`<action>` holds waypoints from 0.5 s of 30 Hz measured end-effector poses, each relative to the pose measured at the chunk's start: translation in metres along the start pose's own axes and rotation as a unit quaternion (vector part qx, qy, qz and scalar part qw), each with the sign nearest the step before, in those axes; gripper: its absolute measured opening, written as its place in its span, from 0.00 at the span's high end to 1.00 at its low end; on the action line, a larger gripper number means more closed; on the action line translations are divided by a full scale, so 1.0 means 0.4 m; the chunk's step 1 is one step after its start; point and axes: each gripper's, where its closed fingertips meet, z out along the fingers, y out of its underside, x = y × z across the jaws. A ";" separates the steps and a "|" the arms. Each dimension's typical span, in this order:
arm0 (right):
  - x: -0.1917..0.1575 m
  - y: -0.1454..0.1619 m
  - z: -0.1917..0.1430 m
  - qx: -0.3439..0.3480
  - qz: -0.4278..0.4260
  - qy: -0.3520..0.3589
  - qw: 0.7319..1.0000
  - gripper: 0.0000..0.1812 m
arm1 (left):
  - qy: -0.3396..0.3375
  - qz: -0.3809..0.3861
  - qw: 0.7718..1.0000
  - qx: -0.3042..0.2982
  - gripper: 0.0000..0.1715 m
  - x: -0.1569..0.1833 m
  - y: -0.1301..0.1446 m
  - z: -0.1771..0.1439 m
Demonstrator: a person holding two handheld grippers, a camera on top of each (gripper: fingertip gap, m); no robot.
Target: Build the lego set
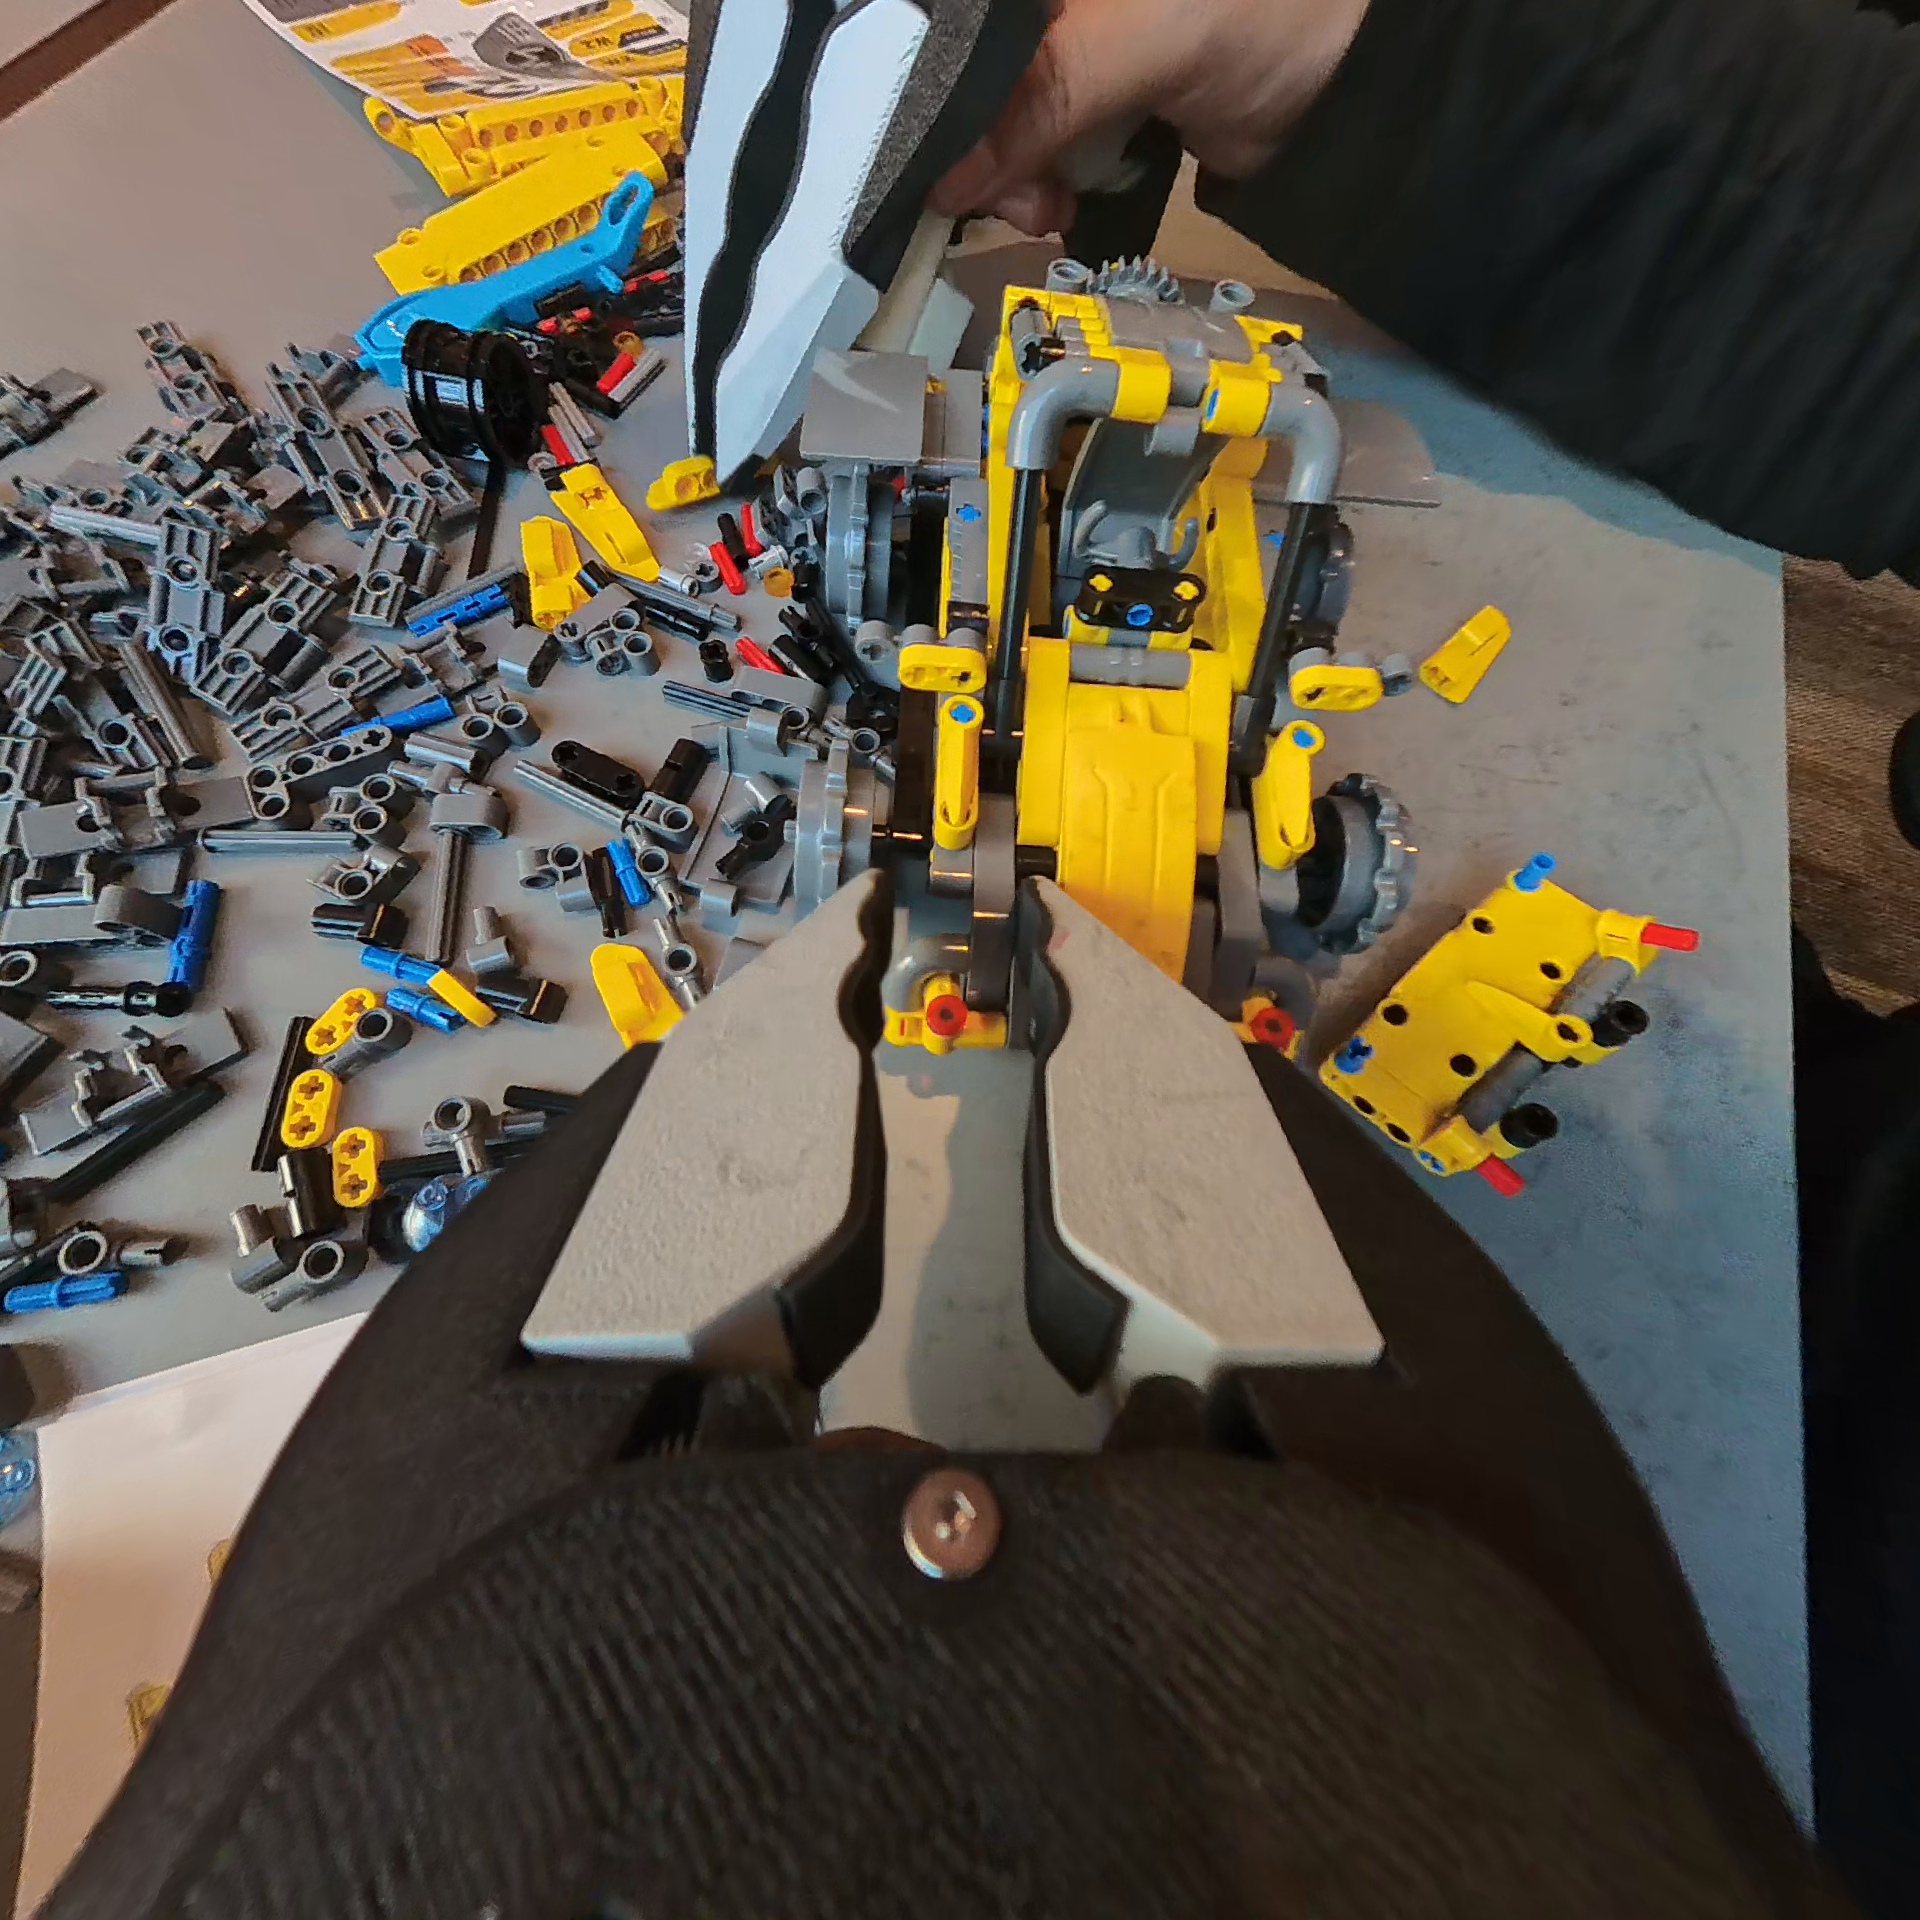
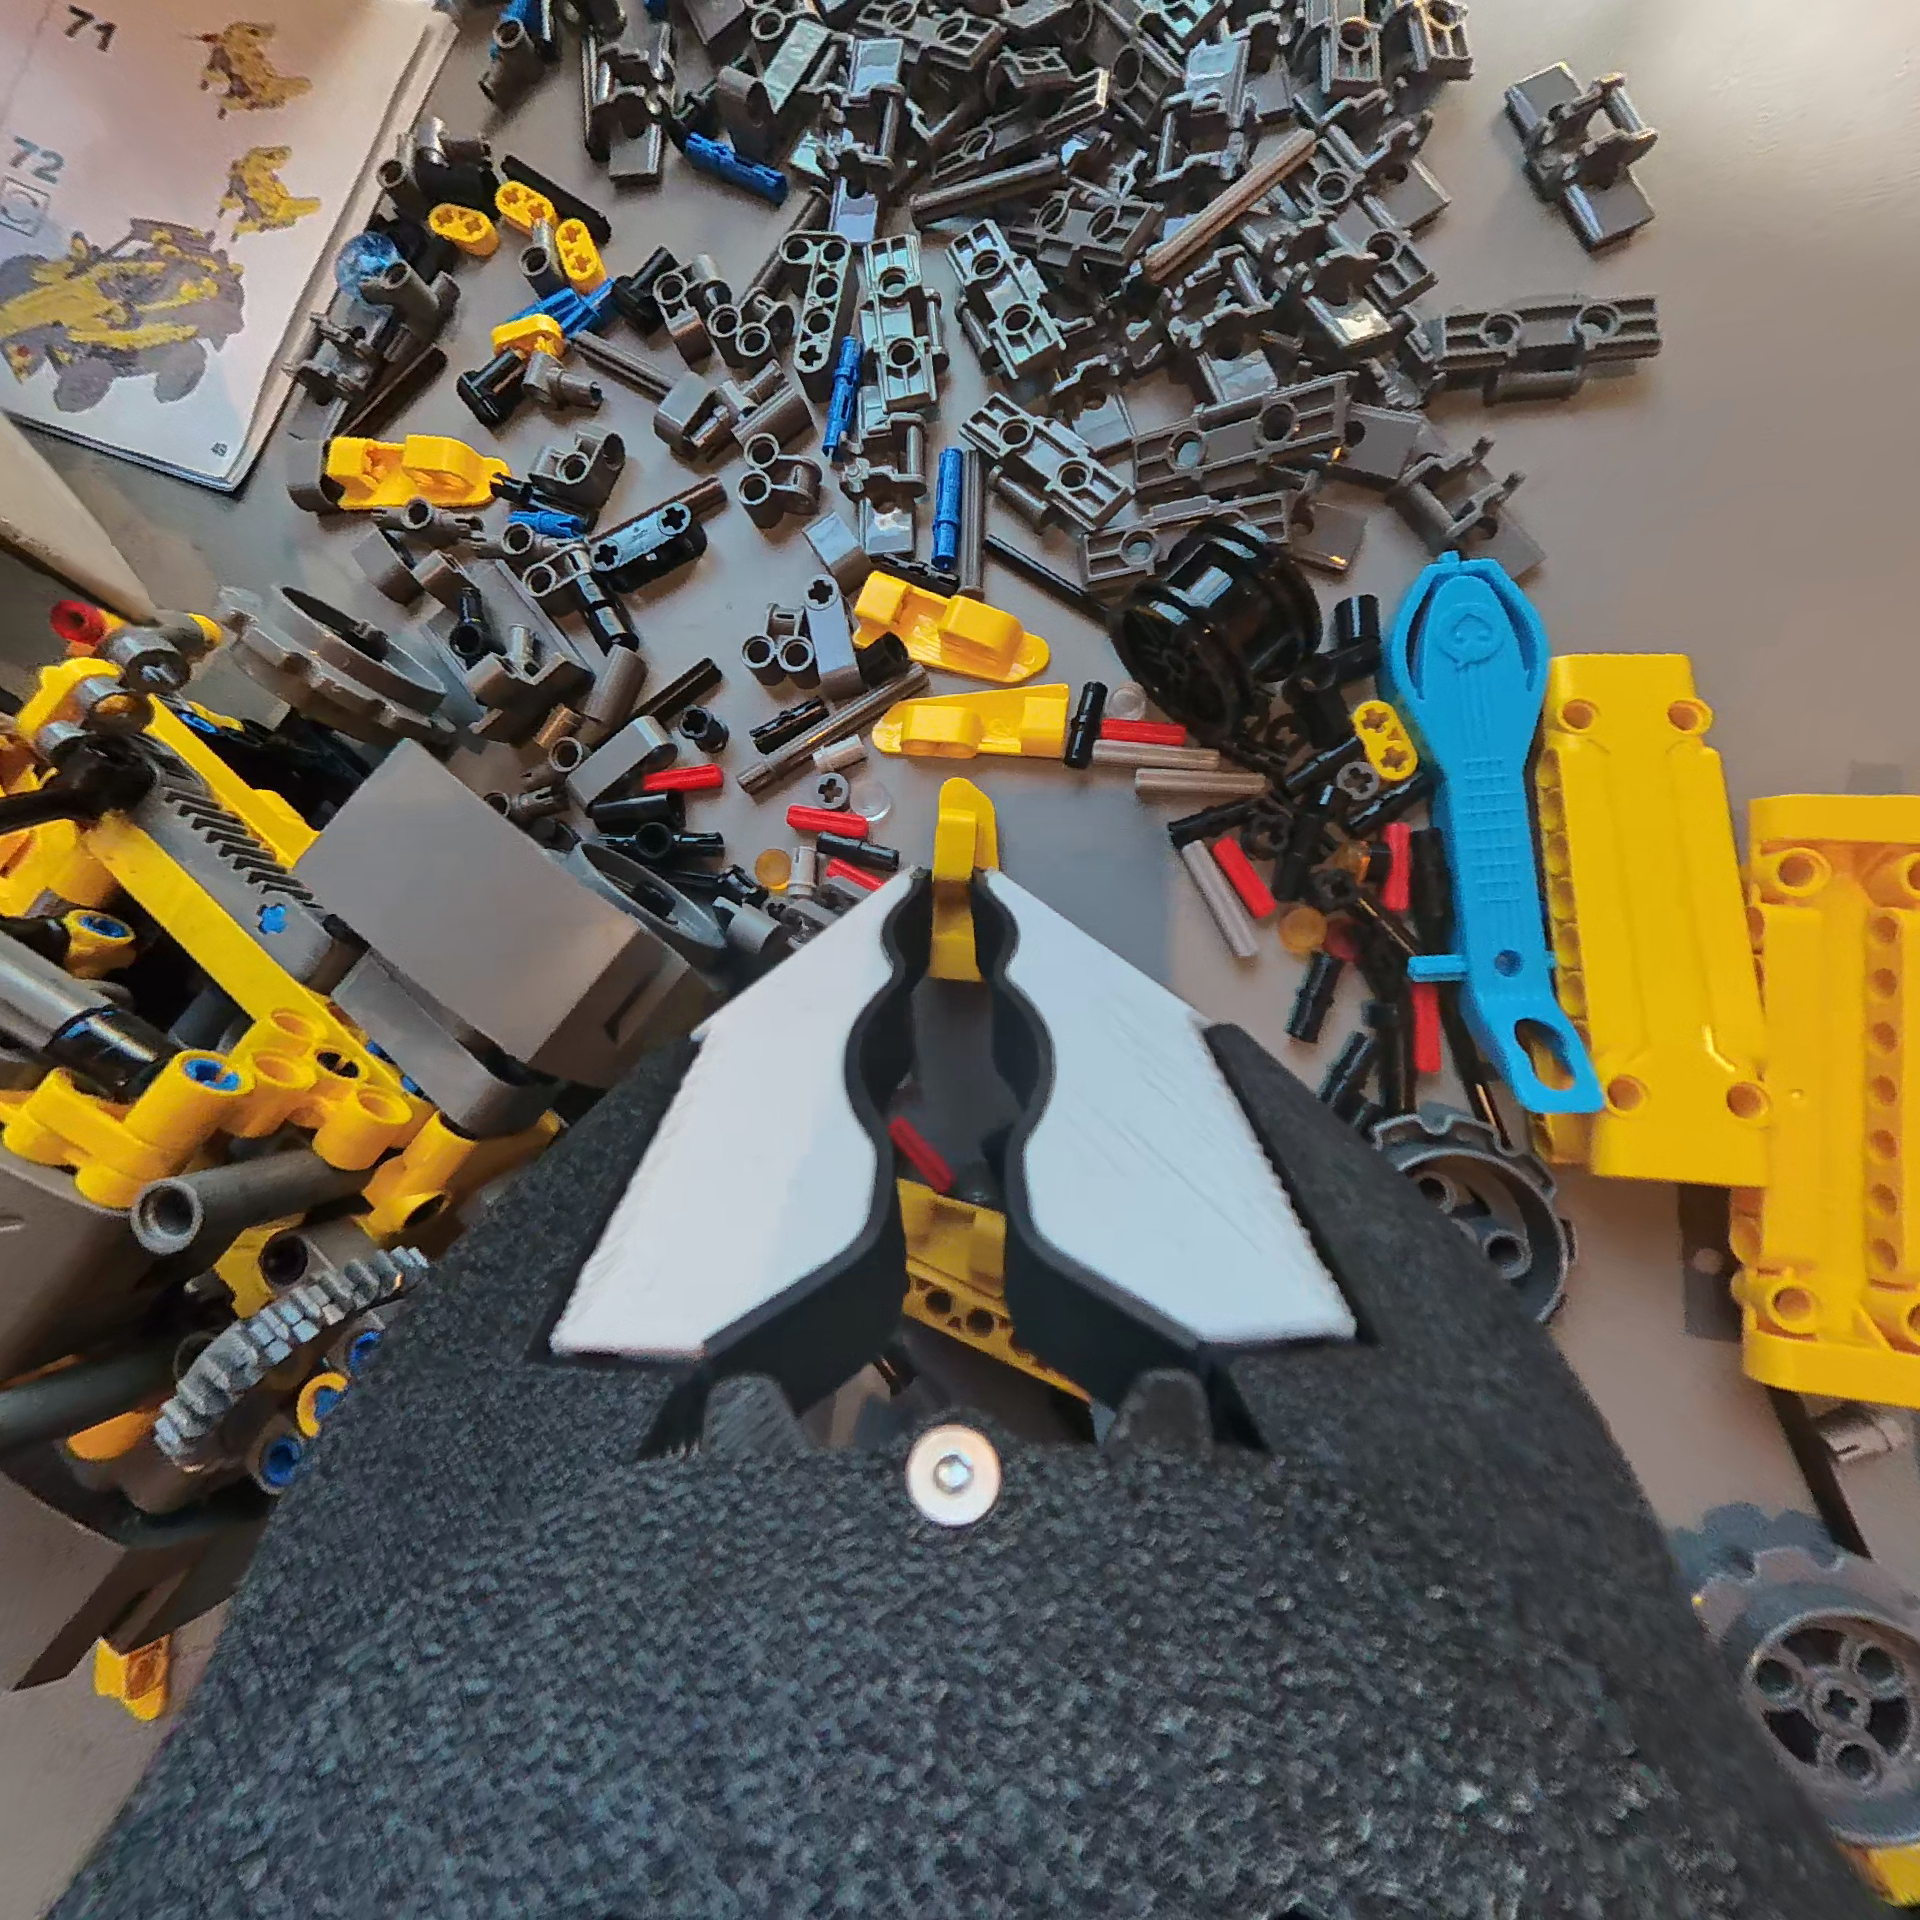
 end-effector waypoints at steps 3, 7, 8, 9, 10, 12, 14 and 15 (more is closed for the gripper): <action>-0.005 -0.016 -0.009 0.021 0.011 -0.012 1.000 0.96 | 0.004 -0.009 1.000 0.001 0.87 -0.003 0.000 0.000; -0.005 -0.026 -0.016 0.039 0.027 -0.027 0.998 0.96 | 0.009 -0.021 1.000 0.001 0.83 -0.011 0.002 0.000; -0.004 -0.025 -0.016 0.039 0.026 -0.026 0.999 0.96 | 0.010 -0.022 1.000 0.002 0.83 -0.012 0.001 0.003; -0.002 -0.022 -0.015 0.037 0.024 -0.022 0.999 0.96 | 0.011 -0.025 1.000 0.003 0.83 -0.011 0.000 0.006; -0.001 -0.020 -0.014 0.034 0.021 -0.019 0.999 0.96 | 0.016 -0.029 0.999 0.004 0.84 -0.010 -0.002 0.008; -0.001 -0.014 -0.013 0.027 0.014 -0.013 0.999 0.96 | 0.019 -0.030 0.999 0.005 0.84 -0.007 -0.003 0.010; -0.004 -0.014 -0.016 0.024 0.010 -0.010 1.000 0.95 | 0.012 -0.025 1.000 0.003 0.83 -0.010 -0.002 0.008; -0.002 -0.012 -0.019 0.020 0.011 -0.007 1.000 0.94 | 0.008 -0.021 1.000 0.001 0.82 -0.011 -0.002 0.006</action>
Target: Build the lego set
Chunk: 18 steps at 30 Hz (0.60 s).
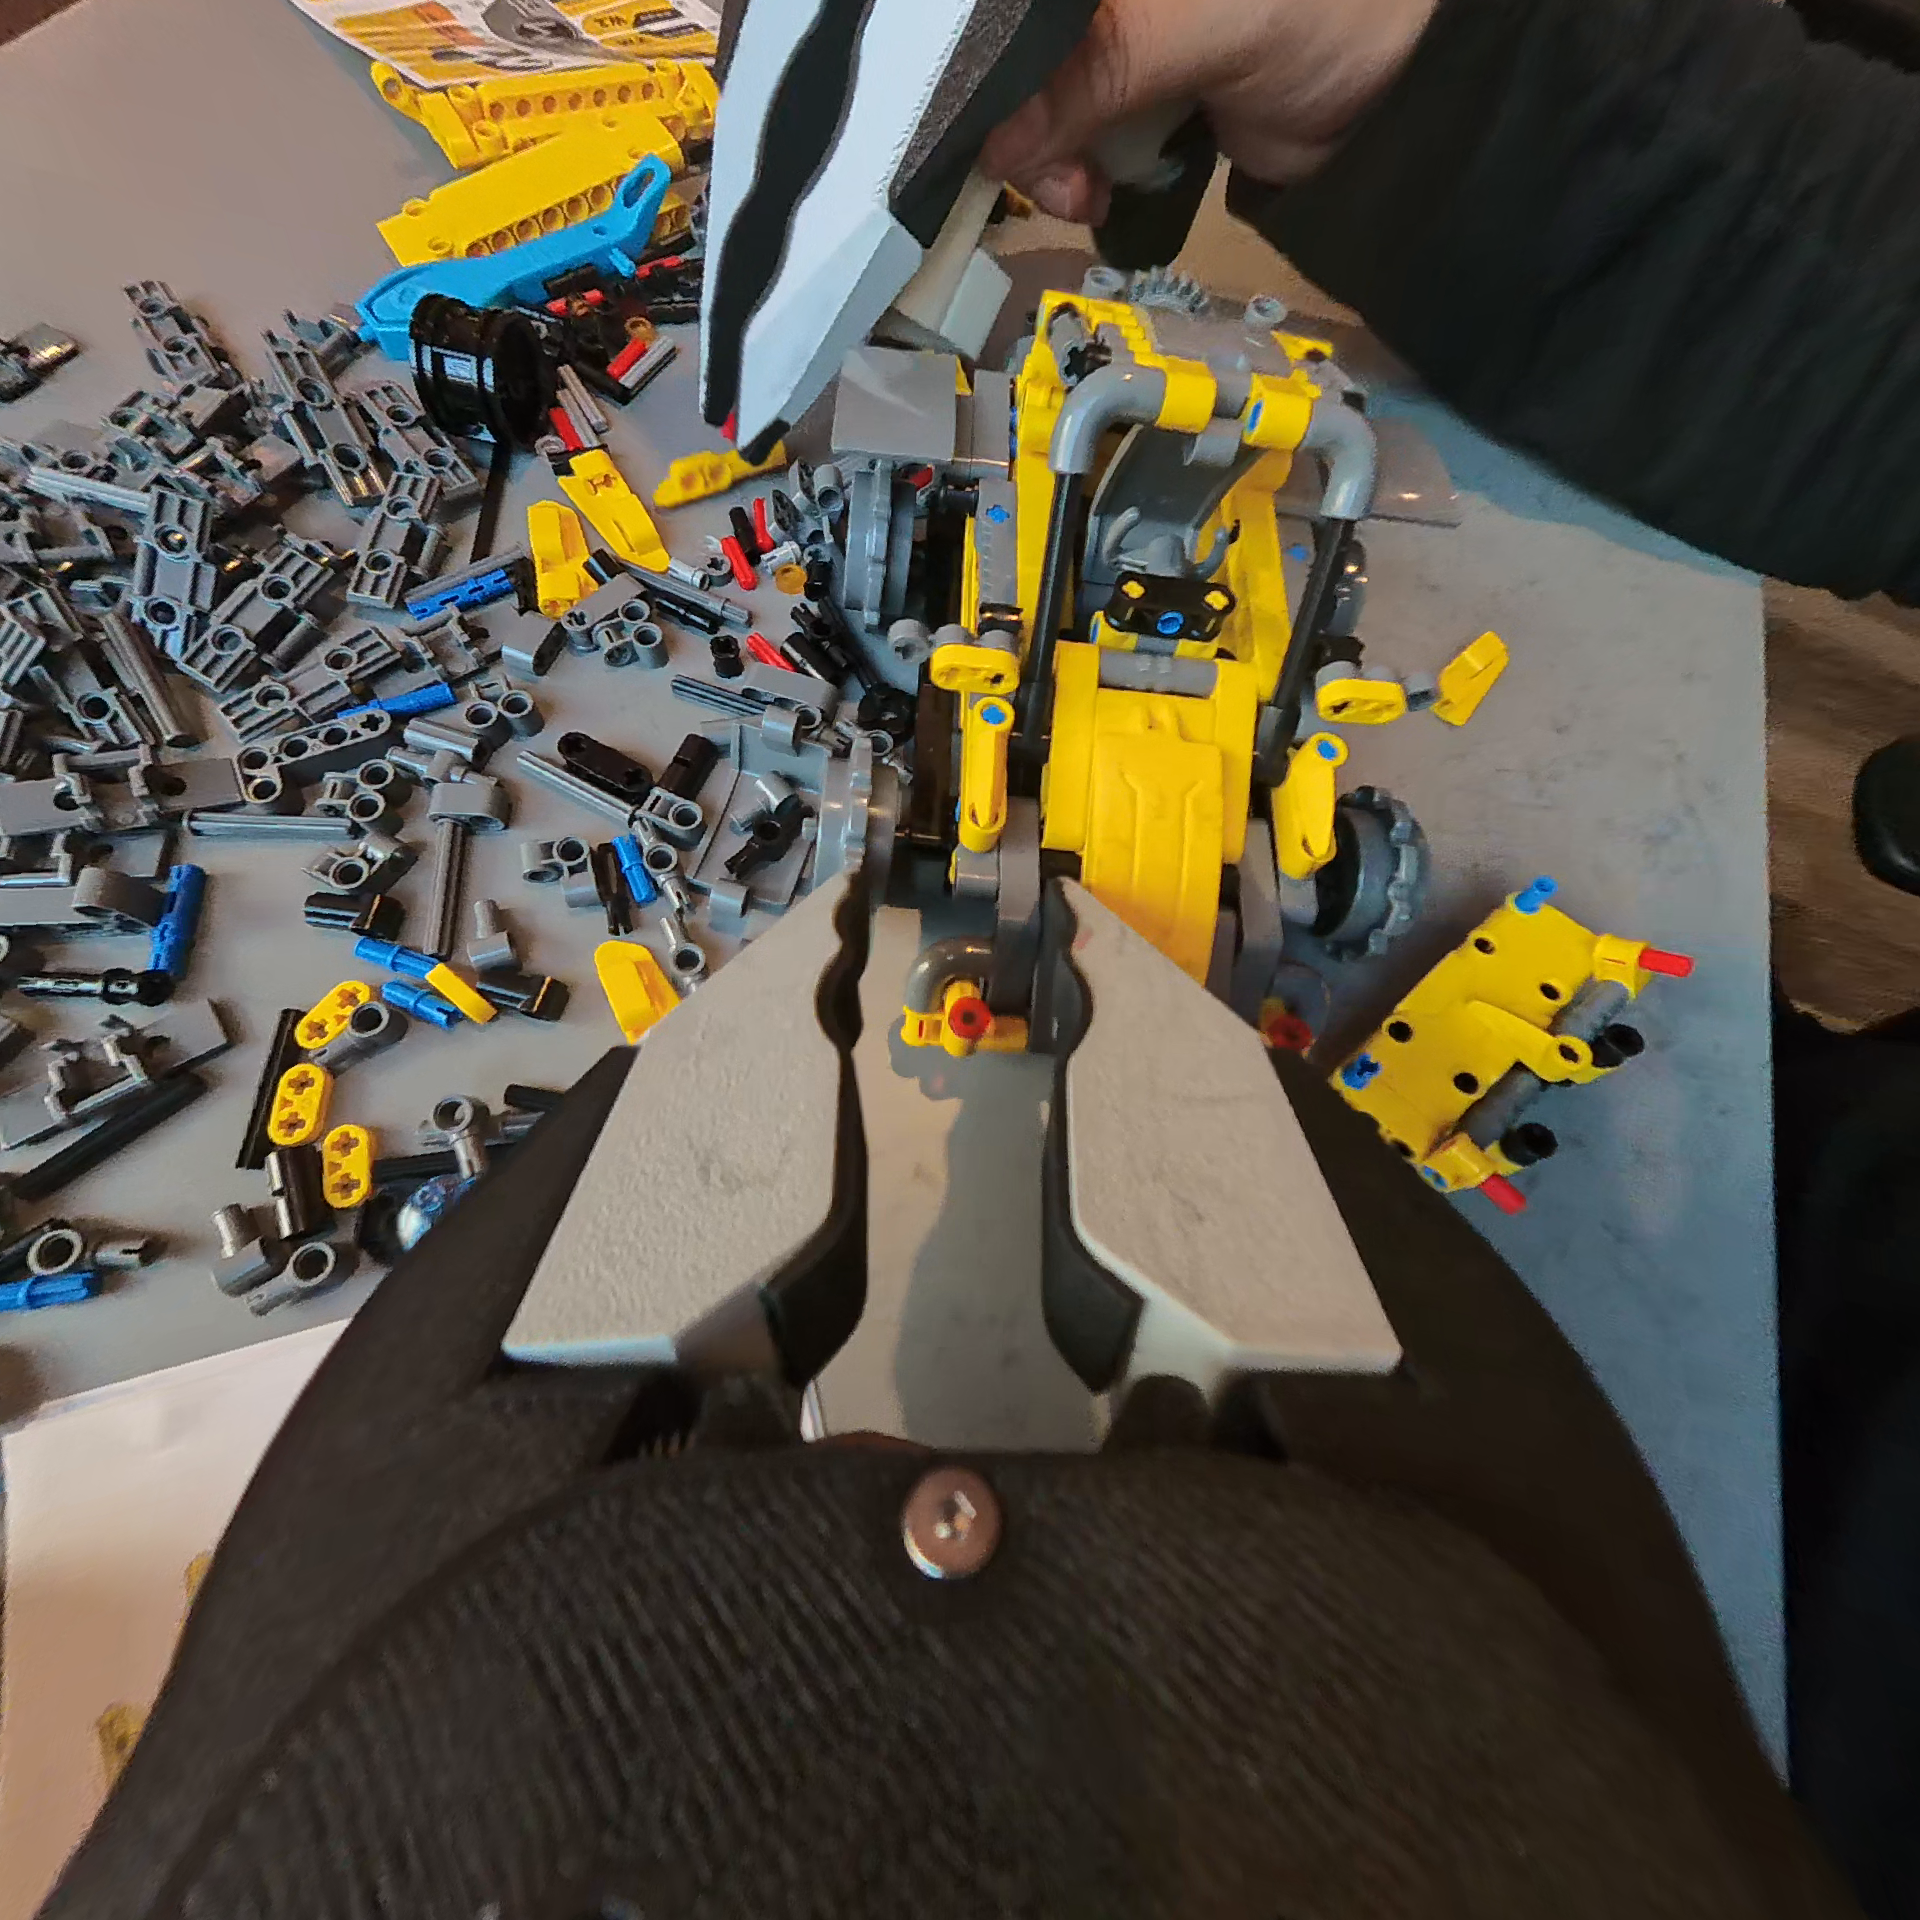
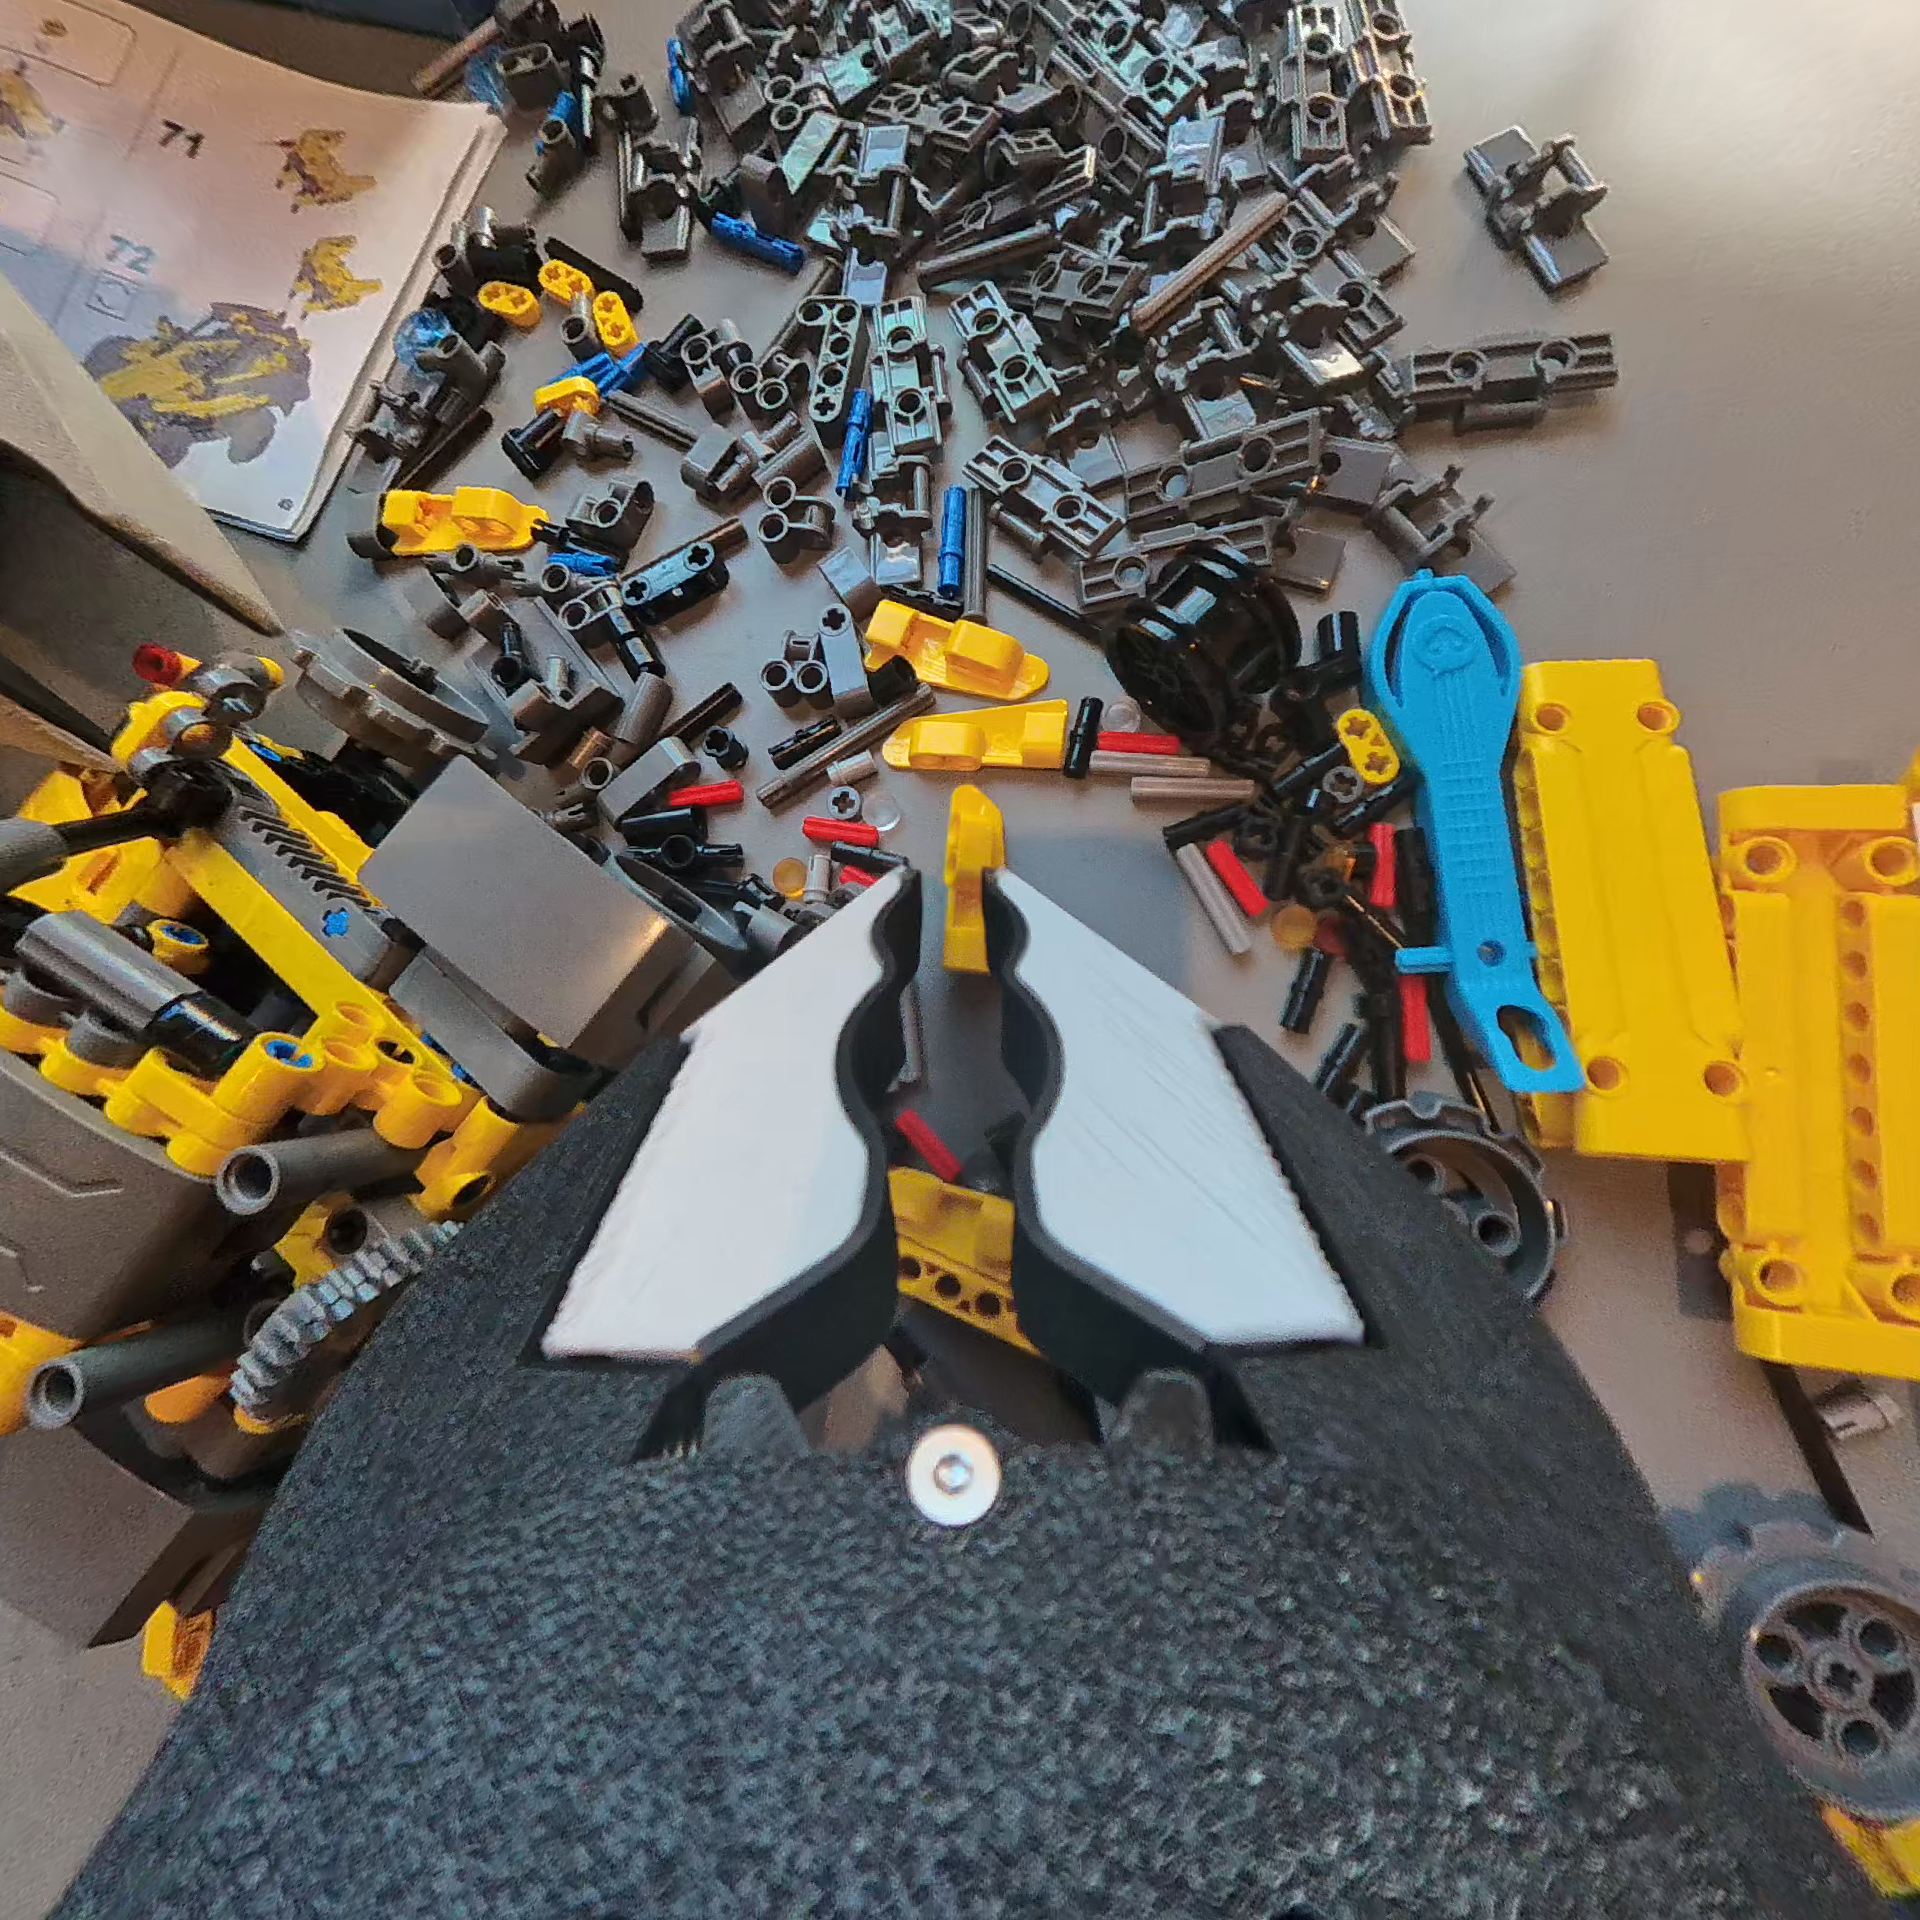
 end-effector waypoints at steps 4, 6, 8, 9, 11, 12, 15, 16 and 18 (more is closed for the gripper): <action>0.006 0.002 -0.012 -0.006 -0.001 0.014 1.000 0.91 | -0.017 0.019 1.000 -0.008 0.81 -0.006 0.006 -0.009; 0.004 0.002 -0.014 -0.008 0.001 0.014 1.000 0.89 | -0.015 0.017 1.000 -0.009 0.81 -0.006 0.009 -0.010; 0.004 0.000 -0.015 -0.007 -0.007 0.019 1.000 0.88 | -0.011 0.013 1.000 -0.011 0.81 -0.005 0.012 -0.011; 0.009 0.001 -0.014 -0.008 -0.011 0.026 1.000 0.88 | -0.009 0.012 1.000 -0.011 0.81 -0.005 0.012 -0.010; 0.014 0.002 -0.005 -0.007 -0.009 0.025 1.000 0.88 | -0.006 0.011 1.000 -0.010 0.81 -0.002 0.012 -0.009; 0.010 0.000 0.002 -0.004 -0.005 0.017 1.000 0.88 | -0.005 0.011 1.000 -0.010 0.82 -0.001 0.012 -0.009; -0.005 -0.006 0.023 0.000 0.002 -0.007 1.000 0.89 | -0.007 0.013 1.000 -0.011 0.82 -0.001 0.012 -0.010; -0.003 0.000 0.030 -0.008 0.003 -0.005 1.000 0.93 | -0.008 0.014 1.000 -0.011 0.82 -0.001 0.012 -0.010; -0.010 -0.006 0.032 -0.001 0.008 -0.016 1.000 0.96 | -0.011 0.018 1.000 -0.012 0.82 -0.001 0.012 -0.010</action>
